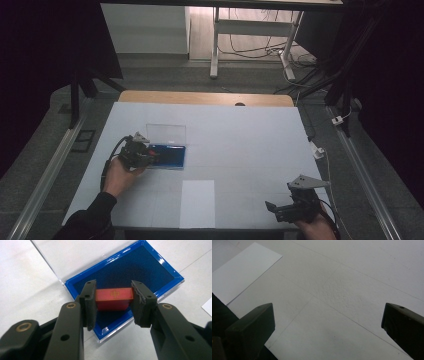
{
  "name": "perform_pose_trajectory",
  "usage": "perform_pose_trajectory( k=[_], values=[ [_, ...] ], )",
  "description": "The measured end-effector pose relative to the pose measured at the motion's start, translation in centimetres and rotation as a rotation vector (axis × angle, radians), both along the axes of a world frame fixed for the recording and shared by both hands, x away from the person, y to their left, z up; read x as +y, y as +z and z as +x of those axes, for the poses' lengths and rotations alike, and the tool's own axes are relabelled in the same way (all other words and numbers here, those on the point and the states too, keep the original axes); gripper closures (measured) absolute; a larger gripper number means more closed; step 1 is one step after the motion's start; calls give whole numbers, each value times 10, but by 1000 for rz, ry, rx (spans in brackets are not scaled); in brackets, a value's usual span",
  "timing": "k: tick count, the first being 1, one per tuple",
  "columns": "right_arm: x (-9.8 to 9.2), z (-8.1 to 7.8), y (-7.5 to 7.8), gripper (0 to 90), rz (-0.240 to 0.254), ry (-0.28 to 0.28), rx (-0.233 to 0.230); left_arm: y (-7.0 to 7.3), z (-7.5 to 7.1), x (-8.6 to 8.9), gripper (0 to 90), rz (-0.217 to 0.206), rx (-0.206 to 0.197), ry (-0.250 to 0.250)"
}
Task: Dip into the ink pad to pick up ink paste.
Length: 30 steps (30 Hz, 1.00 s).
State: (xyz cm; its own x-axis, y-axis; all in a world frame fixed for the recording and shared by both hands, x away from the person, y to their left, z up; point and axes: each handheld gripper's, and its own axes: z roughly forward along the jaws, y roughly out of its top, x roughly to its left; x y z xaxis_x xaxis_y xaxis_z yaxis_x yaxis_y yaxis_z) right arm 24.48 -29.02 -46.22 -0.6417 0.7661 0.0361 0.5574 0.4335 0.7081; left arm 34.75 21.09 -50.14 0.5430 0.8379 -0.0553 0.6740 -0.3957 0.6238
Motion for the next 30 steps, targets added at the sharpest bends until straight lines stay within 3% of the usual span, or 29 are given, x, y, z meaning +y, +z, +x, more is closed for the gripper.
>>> perform_pose_trajectory(
  k=[7, 9, 14, 16, 30],
  values=[
    [-1, 0, 0, 0, 2, 2, 1, 5, 3, 0, 585, 13, 11, -16],
    [-1, 0, 0, 0, 2, 2, -1, 8, 2, 1, 584, 19, -8, -10],
    [-1, 0, 0, 0, 3, 2, -1, 20, -3, 10, 583, -83, -69, 15],
    [-1, 0, 0, 0, 3, 2, -1, 23, -5, 13, 583, -105, -75, 18],
    [-1, 0, 0, 0, 3, 2, -3, 33, -15, 10, 582, -122, -98, -20]
  ],
)
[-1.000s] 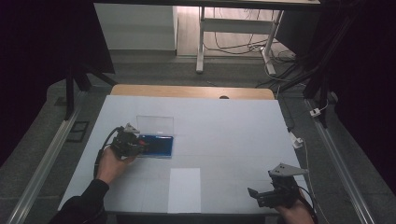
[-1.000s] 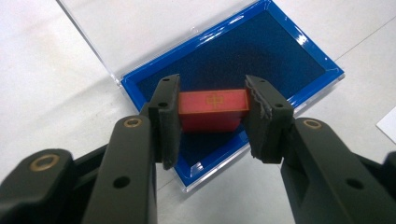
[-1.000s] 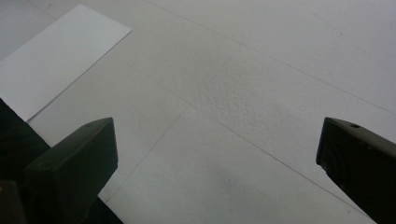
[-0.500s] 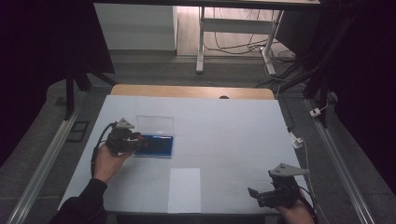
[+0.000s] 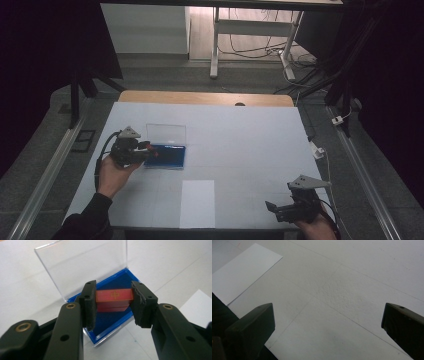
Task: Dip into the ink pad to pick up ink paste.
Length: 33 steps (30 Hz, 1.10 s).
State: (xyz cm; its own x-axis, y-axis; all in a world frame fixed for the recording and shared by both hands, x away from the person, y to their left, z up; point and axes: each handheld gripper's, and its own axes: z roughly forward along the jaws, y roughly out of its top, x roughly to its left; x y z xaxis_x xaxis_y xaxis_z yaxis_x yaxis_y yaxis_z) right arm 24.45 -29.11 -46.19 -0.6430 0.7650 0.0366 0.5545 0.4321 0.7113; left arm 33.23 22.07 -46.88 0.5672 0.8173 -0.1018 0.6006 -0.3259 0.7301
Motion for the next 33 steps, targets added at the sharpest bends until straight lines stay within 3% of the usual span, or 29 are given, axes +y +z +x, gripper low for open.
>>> perform_pose_trajectory(
  k=[33],
  values=[
    [0, 0, 0, 0, 4, 1, -5, 15, -21, -40, 582, -8, -7, -171]
  ],
)
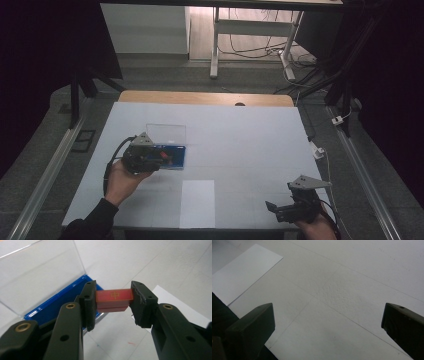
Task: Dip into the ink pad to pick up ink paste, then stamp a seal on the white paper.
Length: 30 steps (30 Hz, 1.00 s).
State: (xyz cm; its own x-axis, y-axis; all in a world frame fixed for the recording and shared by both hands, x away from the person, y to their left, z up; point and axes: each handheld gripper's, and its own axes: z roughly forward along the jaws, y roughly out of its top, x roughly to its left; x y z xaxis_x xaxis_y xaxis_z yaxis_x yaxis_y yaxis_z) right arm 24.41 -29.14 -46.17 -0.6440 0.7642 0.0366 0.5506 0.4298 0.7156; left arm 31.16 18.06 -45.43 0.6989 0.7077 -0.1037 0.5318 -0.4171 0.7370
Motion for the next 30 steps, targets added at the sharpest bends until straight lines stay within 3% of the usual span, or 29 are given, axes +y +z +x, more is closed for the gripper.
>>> perform_pose_trajectory(
  k=[22, 30],
  values=[
    [-1, 0, 0, 0, 9, -2, 1, 3, -14, -40, 583, -23, 18, -135],
    [-2, 0, 0, 0, 14, -1, 3, 0, -19, -58, 584, -1, 27, -190]
  ],
)
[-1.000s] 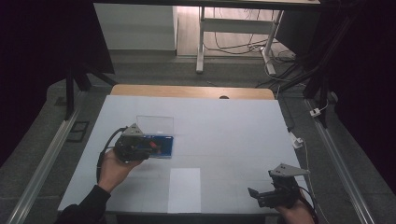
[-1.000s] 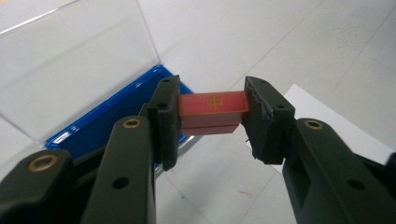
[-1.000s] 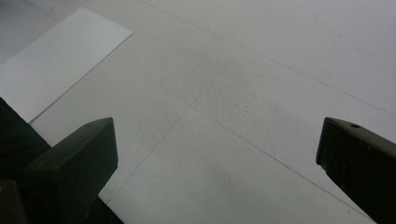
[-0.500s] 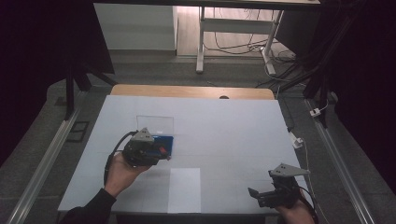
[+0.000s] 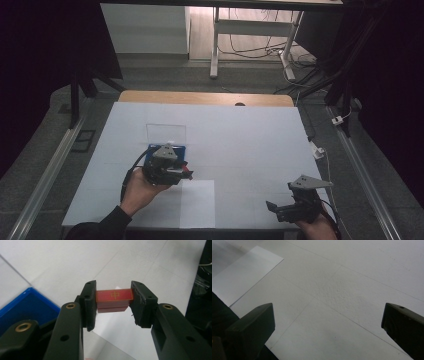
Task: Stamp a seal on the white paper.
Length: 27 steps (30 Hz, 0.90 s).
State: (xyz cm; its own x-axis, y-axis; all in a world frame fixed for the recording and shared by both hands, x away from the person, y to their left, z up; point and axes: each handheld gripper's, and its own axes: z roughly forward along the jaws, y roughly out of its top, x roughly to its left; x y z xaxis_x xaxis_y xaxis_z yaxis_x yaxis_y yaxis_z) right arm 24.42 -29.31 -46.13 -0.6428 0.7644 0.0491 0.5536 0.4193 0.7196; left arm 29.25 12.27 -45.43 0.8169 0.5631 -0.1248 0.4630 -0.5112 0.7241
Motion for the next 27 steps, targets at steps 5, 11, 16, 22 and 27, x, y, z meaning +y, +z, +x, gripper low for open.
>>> perform_pose_trajectory(
  k=[5, 11, 16, 22, 27],
  values=[
    [0, -1, 0, 0, -1, 4, -3, -3, -4, -9, 583, 20, -3, -21],
    [0, -1, 0, 0, 2, 11, -2, -9, -12, -20, 584, 43, 6, -54],
    [0, -1, 0, 0, 3, 12, -1, -16, -18, -29, 584, 70, 13, -82],
    [0, -2, 0, 0, 1, 16, -2, -26, -24, -37, 584, 98, 24, -100],
    [0, -2, 0, 0, 2, 19, 0, -36, -27, -43, 584, 136, 25, -105]
  ],
)
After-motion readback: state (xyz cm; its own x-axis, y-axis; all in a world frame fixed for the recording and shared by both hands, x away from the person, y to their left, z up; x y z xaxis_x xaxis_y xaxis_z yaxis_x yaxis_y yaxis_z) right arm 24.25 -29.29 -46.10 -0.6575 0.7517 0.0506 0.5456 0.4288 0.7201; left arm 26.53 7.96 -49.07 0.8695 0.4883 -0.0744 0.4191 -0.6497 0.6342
